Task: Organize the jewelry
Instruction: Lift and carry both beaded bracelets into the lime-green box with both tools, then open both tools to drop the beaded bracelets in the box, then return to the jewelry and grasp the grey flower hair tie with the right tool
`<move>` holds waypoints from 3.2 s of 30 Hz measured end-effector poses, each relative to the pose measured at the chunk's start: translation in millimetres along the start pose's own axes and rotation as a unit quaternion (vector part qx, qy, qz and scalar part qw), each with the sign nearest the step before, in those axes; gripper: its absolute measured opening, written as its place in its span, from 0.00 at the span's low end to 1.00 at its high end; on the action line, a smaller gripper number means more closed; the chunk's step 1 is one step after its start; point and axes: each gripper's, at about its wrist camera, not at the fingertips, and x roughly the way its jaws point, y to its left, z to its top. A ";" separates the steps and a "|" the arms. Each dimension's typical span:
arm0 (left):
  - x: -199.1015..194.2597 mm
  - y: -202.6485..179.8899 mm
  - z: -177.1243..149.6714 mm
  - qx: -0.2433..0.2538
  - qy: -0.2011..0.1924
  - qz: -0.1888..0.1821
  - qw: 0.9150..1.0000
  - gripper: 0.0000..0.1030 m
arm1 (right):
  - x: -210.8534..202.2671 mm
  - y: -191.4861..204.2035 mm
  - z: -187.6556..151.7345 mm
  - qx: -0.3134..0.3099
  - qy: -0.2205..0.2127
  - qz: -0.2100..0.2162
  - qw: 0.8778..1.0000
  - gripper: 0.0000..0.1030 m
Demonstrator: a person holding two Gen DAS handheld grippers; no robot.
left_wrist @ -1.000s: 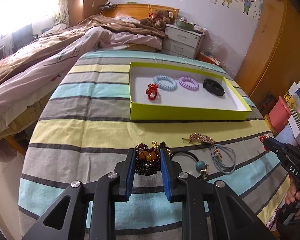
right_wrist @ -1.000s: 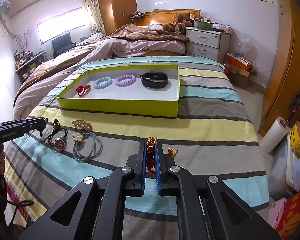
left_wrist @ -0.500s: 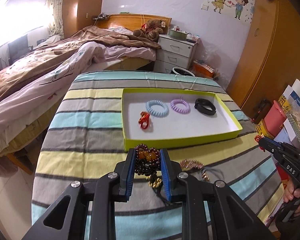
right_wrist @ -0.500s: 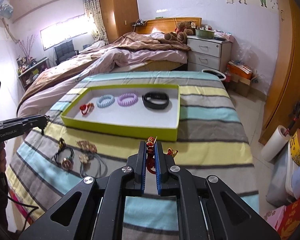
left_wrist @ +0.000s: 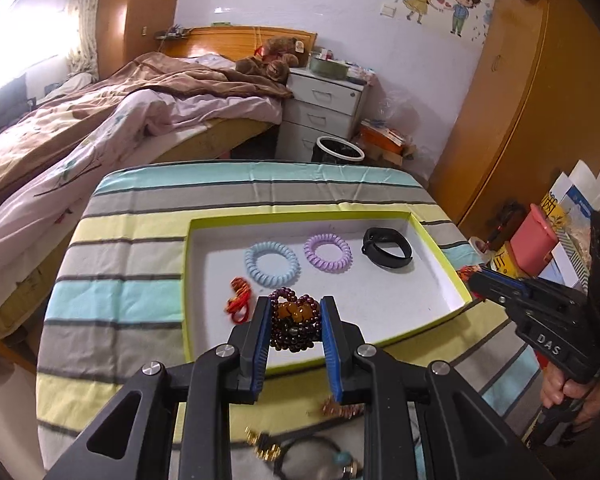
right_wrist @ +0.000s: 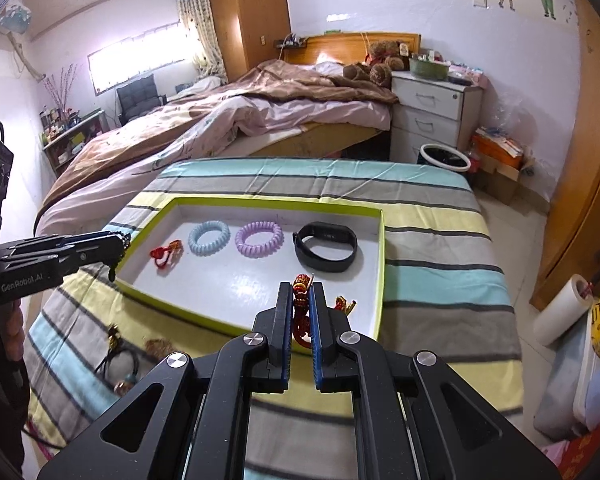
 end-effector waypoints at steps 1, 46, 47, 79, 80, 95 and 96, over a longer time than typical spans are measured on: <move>4.5 -1.5 1.0 0.003 0.002 -0.002 1.000 0.24 | 6.7 -1.1 2.8 -0.001 0.004 -0.003 1.000 0.08; 88.3 -0.9 2.2 0.008 0.074 0.002 0.997 0.32 | 86.7 -6.1 11.8 -0.012 0.085 0.005 0.996 0.16; 88.3 -1.2 2.2 0.009 0.072 0.002 0.997 0.34 | 86.8 -6.2 11.8 -0.012 0.085 0.006 0.996 0.18; -24.1 30.2 -53.3 -0.064 0.009 0.011 0.998 0.62 | 6.8 26.5 -27.1 0.008 0.030 0.056 0.998 0.40; -28.9 33.7 -58.1 -0.070 0.007 0.016 0.997 0.62 | 5.9 29.4 -29.9 0.006 0.032 0.060 0.998 0.44; -52.2 59.8 -97.5 -0.120 0.013 0.005 0.993 0.62 | 9.2 77.4 -66.4 -0.014 0.069 0.101 0.992 0.46; -52.6 60.7 -99.0 -0.118 0.014 0.006 0.993 0.62 | 9.9 80.7 -67.8 -0.016 0.070 0.101 0.992 0.46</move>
